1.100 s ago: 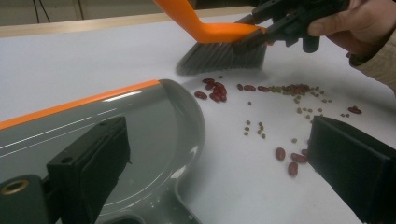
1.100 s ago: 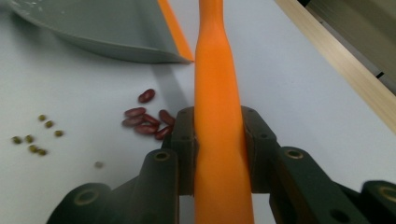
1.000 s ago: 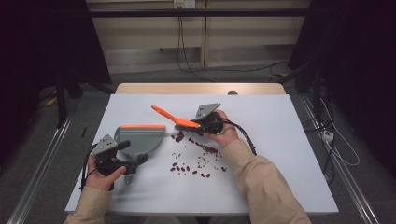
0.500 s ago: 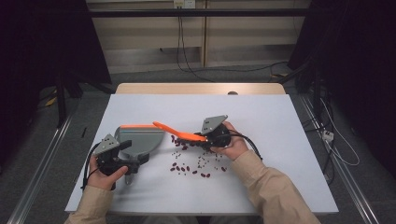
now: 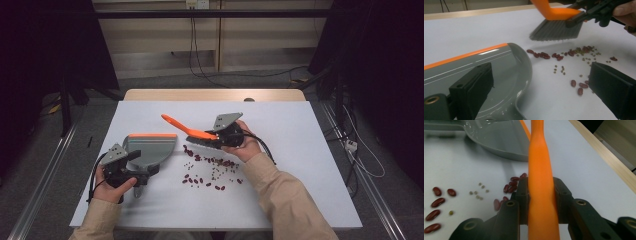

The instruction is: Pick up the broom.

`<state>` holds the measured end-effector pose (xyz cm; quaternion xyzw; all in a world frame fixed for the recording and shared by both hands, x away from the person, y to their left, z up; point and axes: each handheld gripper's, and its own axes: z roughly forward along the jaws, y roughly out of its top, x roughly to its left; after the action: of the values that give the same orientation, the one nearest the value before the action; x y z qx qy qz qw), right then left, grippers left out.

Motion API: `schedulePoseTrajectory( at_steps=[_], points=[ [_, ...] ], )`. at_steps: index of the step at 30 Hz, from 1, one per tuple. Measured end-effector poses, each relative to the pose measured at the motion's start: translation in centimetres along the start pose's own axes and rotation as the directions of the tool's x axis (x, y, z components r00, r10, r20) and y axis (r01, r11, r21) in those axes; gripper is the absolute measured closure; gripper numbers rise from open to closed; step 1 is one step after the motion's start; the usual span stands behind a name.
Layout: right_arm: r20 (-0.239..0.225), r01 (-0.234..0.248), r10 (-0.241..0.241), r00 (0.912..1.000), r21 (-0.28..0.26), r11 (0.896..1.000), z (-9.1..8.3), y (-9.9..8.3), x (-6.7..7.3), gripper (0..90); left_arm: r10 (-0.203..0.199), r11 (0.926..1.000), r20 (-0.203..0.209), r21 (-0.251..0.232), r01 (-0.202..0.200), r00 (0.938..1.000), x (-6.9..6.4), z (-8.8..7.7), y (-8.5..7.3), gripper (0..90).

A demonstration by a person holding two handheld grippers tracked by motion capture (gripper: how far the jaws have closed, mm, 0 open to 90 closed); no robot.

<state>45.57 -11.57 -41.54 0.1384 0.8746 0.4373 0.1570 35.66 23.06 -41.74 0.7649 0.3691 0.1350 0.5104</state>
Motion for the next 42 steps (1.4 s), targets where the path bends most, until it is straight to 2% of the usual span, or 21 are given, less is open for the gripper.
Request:
schedulePoseTrajectory(
  at_steps=[4, 6, 7, 9, 15, 18, 27, 34, 37, 42],
  points=[
    [-0.002, -0.002, 0.002, 1.0, 0.004, 1.0, 1.9, 0.3, -0.7, 71.0, -0.009, 1.0, -0.004, -0.002, 0.009, 0.9999, 0.2, -0.1, -0.1, 5.8],
    [-0.02, 0.006, -0.005, 0.9998, 0.036, 0.999, 2.8, 0.2, -0.7, 71.0, -0.009, 1.0, -0.007, -0.001, 0.009, 0.9999, 0.2, -0.2, -0.1, 5.8],
    [-0.042, -0.005, 0.006, 0.9991, 0.025, 1.0, 2.9, 0.2, -0.6, 71.0, -0.01, 0.9999, -0.008, -0.002, 0.01, 0.9999, 0.2, -0.2, -0.1, 5.8],
    [-0.061, 0.012, -0.01, 0.9981, 0.029, 1.0, 3.0, 0.3, -0.3, 70.9, -0.009, 1.0, -0.011, -0.001, 0.009, 0.9999, 0.3, -0.3, -0.2, 5.8],
    [-0.104, 0.026, -0.022, 0.9943, 0.039, 0.999, 2.1, 0.1, 0.5, 70.8, -0.01, 0.9999, -0.013, -0.005, 0.01, 0.9999, 0.2, -0.3, -0.1, 5.8],
    [-0.12, 0.049, -0.044, 0.9918, 0.041, 0.998, 1.6, -0.1, 1.3, 70.7, -0.01, 0.9999, -0.011, -0.004, 0.01, 0.9999, 0.2, -0.3, -0.1, 5.8],
    [-0.141, 0.058, -0.052, 0.9887, 0.041, 0.997, -0.3, -0.9, 3.1, 70.7, -0.006, 1.0, -0.007, -0.002, 0.006, 1.0, 0.1, -0.2, -0.1, 5.8],
    [-0.144, 0.064, -0.057, 0.988, 0.043, 0.997, -1.1, -1.1, 4.1, 70.7, -0.007, 1.0, -0.003, -0.003, 0.007, 1.0, 0.0, -0.1, 0.0, 5.8],
    [-0.131, 0.059, -0.053, 0.9899, 0.039, 0.998, -1.3, -1.2, 4.2, 70.8, -0.005, 1.0, -0.001, -0.003, 0.005, 1.0, 0.0, -0.1, 0.0, 5.8],
    [-0.083, 0.007, -0.006, 0.9965, 0.003, 1.0, -1.7, -1.1, 3.5, 70.9, -0.008, 0.9999, 0.0, -0.011, 0.008, 1.0, 0.0, -0.1, 0.0, 5.8]
  ],
)
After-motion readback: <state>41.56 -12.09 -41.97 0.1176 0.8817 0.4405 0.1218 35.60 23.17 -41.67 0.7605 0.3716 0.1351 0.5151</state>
